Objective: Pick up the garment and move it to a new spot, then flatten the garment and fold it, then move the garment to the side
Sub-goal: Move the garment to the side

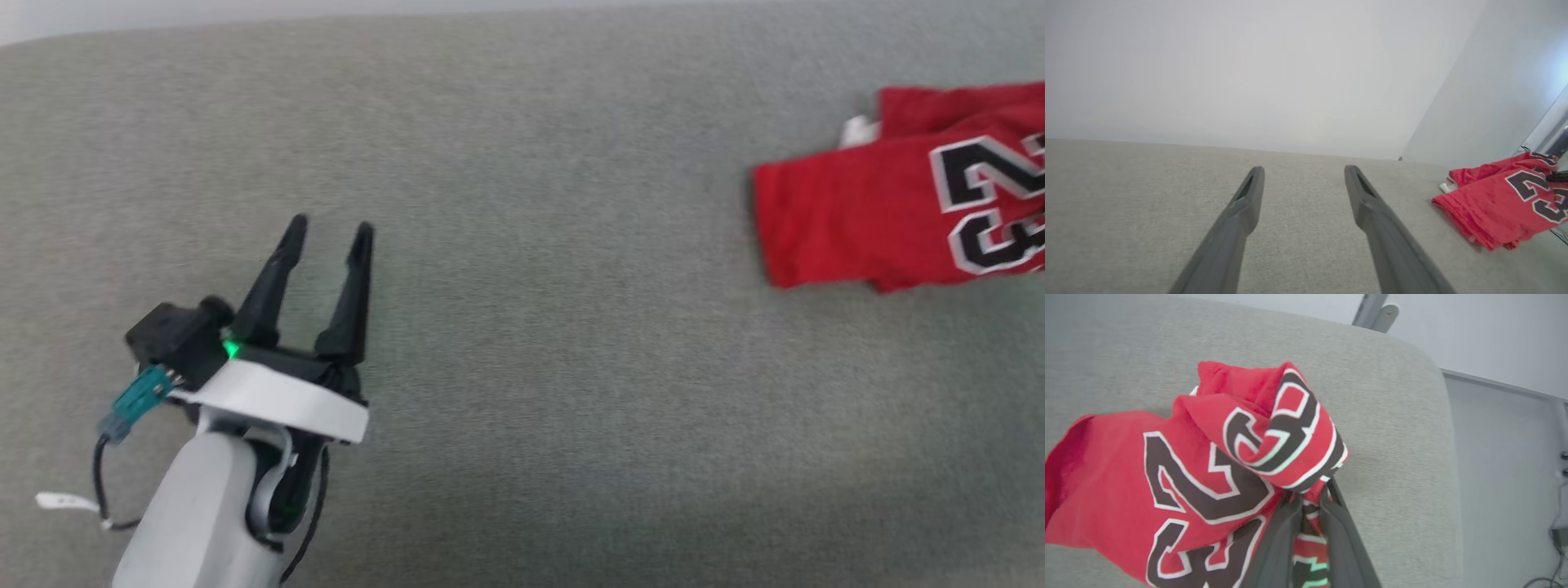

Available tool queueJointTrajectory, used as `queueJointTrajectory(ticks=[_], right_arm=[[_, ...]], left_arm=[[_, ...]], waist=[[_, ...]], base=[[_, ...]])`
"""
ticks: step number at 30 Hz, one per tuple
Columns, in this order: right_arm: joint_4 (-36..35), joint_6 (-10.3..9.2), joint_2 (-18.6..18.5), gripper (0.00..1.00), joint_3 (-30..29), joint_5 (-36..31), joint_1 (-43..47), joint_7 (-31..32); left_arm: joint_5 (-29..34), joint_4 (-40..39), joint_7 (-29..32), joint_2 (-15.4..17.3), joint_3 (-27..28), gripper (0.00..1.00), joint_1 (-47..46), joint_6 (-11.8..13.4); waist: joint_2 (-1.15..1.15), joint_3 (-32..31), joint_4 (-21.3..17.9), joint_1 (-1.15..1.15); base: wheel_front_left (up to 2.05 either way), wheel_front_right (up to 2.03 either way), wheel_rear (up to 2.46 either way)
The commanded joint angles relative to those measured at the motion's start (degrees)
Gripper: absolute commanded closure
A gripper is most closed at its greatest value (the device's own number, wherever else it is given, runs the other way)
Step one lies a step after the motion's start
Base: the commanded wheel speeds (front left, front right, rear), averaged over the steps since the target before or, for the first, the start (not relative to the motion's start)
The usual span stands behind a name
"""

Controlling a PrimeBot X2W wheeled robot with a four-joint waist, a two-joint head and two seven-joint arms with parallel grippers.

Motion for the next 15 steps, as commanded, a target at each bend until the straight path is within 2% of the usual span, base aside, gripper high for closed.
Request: queueJointTrajectory(ticks=[1, 15], right_arm=[[0.5, -0.04, -0.2, 1.0, -0.2, -0.5, -0.9, -0.7], [13.4, -0.04, -3.7, 1.0, -2.6, -12.6, -8.0, -13.4]], left_arm=[[0.8, 0.2, -0.3, 0.2, -0.4, 0.0, -1.0, -0.2], [-0.2, 1.8, -0.3, 0.3, -8.6, 0.0, -9.9, -0.2]], waist=[[0.0, 1.0, -1.2, 0.0], [0.0, 6.0, -4.5, 0.0]], base=[[0.0, 0.0, 0.0], [0.0, 0.0, 0.0]])
